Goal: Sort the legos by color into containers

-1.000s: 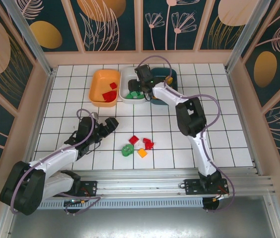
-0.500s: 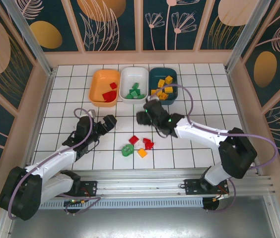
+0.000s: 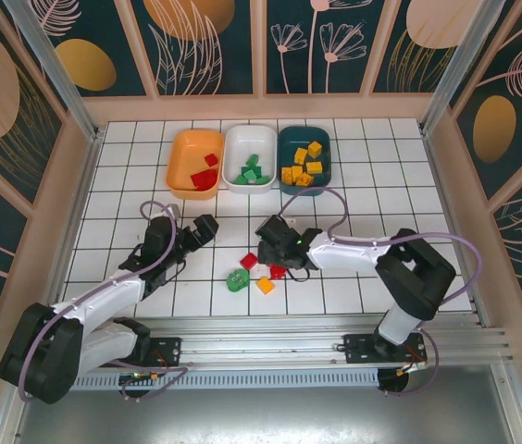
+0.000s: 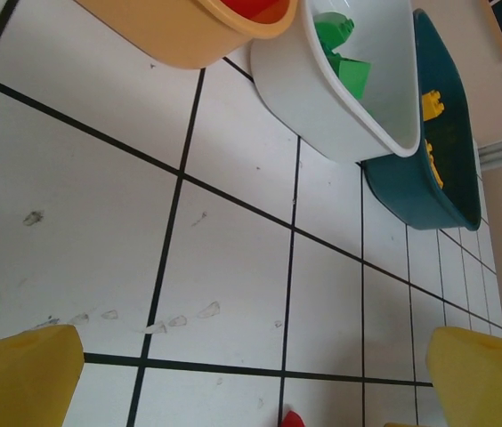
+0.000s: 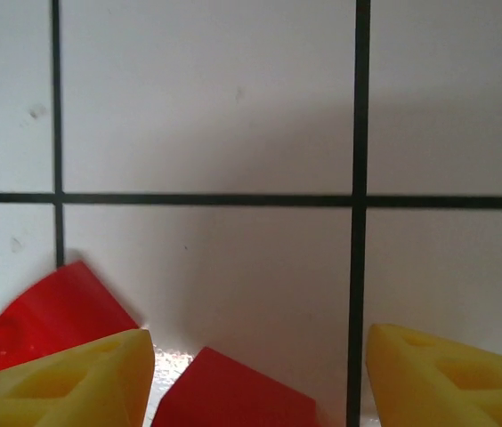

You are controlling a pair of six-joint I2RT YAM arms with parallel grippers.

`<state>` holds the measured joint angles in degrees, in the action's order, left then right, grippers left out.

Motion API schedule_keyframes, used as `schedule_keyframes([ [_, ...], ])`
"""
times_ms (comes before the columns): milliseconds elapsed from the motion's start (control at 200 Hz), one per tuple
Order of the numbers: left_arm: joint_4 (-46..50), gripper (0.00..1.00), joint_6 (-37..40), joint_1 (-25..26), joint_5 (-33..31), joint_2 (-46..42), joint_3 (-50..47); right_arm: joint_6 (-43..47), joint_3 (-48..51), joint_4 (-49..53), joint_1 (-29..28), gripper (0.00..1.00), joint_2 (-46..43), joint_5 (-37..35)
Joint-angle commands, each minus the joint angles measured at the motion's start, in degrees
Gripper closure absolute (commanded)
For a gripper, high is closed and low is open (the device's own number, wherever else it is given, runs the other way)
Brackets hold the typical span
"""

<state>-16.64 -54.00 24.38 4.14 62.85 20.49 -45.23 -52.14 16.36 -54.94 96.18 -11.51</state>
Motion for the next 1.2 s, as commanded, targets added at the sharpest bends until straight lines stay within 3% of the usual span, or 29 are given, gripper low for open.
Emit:
schedule_keyframes([
  [0,0.1,0.01,1.6,-0.1,-1.8,-1.8,-0.8,-3.5,-2.1,2.1,-1.1,0.37,1.2,-1.4],
  [495,1.2,0.01,2.1,-0.1,-2.0,-1.8,-0.6,-0.8,-3.5,-0.2,-1.3,0.62,2.3,-1.7],
  [971,2.6,0.02,2.0,-0.1,-3.1,-3.0,0.1,1.9,-3.7,-1.6,-1.2,0.69,-1.4,-4.7],
  [1196,5.8,0.02,0.6,-0.2,-6.8,-4.2,1.0,4.2,-6.3,-0.9,-0.9,0.70,-2.4,-6.3],
])
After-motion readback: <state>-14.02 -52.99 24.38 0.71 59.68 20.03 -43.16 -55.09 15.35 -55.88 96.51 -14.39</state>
